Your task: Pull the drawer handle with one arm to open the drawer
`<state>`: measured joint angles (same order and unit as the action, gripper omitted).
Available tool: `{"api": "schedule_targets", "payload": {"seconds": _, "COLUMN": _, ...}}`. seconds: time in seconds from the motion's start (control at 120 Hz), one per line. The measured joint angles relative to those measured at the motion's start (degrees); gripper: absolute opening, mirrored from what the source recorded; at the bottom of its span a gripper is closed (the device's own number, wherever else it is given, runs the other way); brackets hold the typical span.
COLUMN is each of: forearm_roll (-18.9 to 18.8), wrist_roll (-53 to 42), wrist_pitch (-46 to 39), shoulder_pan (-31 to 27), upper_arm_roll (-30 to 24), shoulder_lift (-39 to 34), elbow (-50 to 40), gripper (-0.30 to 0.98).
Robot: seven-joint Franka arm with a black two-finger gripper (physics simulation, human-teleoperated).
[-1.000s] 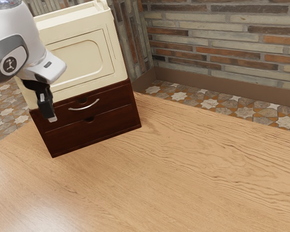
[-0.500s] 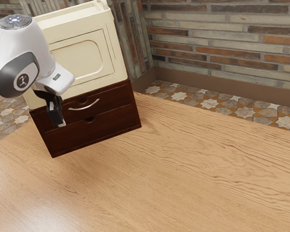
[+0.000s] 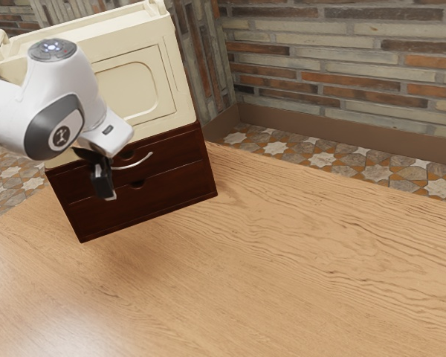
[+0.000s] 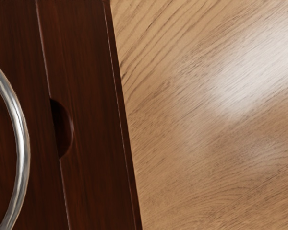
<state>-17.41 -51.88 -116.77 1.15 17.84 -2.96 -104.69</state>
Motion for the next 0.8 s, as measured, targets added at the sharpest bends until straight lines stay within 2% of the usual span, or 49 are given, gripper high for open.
{"api": "schedule_targets", "payload": {"seconds": 0.8, "forearm_roll": 0.09, "wrist_roll": -0.35, "wrist_pitch": -4.4, "shoulder_pan": -0.05, "upper_arm_roll": 0.02, "shoulder_lift": 7.57, "elbow": 3.73, "gripper": 0.67}}
